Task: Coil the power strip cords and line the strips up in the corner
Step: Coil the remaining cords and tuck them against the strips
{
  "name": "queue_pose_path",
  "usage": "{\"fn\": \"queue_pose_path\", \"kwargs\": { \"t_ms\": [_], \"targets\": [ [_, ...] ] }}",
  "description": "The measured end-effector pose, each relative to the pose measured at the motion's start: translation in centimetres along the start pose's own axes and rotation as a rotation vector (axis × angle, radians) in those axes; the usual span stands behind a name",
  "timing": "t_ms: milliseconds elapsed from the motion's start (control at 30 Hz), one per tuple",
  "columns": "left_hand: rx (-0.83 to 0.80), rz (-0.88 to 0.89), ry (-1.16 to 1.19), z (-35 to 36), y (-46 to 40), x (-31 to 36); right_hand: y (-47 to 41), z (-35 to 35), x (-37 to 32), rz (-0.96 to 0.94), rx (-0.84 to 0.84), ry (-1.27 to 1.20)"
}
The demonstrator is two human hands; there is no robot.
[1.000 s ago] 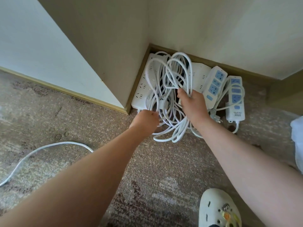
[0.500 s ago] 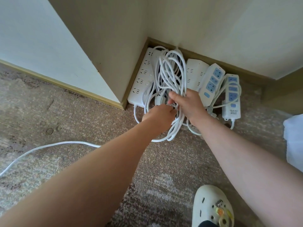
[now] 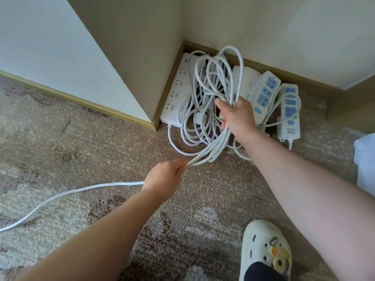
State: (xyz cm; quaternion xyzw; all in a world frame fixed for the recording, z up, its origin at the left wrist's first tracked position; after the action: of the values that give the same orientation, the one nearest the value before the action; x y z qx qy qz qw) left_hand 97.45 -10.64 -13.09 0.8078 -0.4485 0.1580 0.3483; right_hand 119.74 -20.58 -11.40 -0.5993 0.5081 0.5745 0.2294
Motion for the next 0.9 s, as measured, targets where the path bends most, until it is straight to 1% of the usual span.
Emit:
{"fn": "queue_pose_path", "kwargs": {
  "t_ms": [100,200,367,433,500,567,633,667,733,800,833,900],
  "targets": [
    [-0.089,0.018,-0.013,0.0,-0.8,-0.5,-0.1,0.3,-0.2,-0.024,0.024,-0.004],
    [-0.178,-0.028,-0.042,-0.6,0.2,-3.3,-0.1,0.9,-0.2,-0.035,0.015,0.038],
    [-0.184,-0.061,-0.166,-4.9,2.9,-10.0,0.0,1.0,0.0,-0.066,0.020,0.095],
    [-0.198,-0.087,-0.272,-7.2,3.5,-12.8,0.2,1.0,-0.1,-0.094,0.021,0.123],
    [-0.205,-0.161,-0.354,-9.3,3.9,-15.1,0.2,1.0,0.0,-0.089,0.032,0.134],
    [-0.229,-0.235,-0.380,-9.8,3.9,-15.5,0.2,1.1,0.1,-0.090,0.040,0.152],
    [-0.264,-0.220,-0.409,-8.9,3.3,-12.7,0.3,1.6,0.1,-0.117,0.049,0.233],
    [-0.256,-0.177,-0.423,-8.3,2.4,-10.4,0.4,2.0,0.0,-0.139,0.044,0.287],
    [-0.154,-0.050,-0.401,-7.1,-0.2,-4.6,0.8,3.0,-0.2,-0.186,0.000,0.382],
    [-0.024,0.085,-0.294,-6.6,-3.1,1.2,1.0,3.6,-0.5,-0.206,-0.022,0.448],
    [-0.015,0.155,-0.241,-6.4,-4.1,3.7,0.9,3.6,-0.6,-0.199,-0.020,0.454],
    [-0.107,0.234,-0.161,-5.4,-4.9,6.3,0.7,2.9,-0.7,-0.156,-0.011,0.402]
  ]
}}
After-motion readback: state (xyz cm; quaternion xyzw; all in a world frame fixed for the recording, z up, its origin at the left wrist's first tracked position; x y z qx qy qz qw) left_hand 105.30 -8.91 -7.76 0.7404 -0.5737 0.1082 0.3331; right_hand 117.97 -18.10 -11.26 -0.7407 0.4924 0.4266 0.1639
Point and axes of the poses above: each hand's wrist, its own y-axis away from the middle knuckle, its own z-axis out of the palm, x = y × z, the point moved 4 cm from there along -y, towards the middle knuckle, and after that the axes turned 3 degrees about -y, right-handed, at the moved point
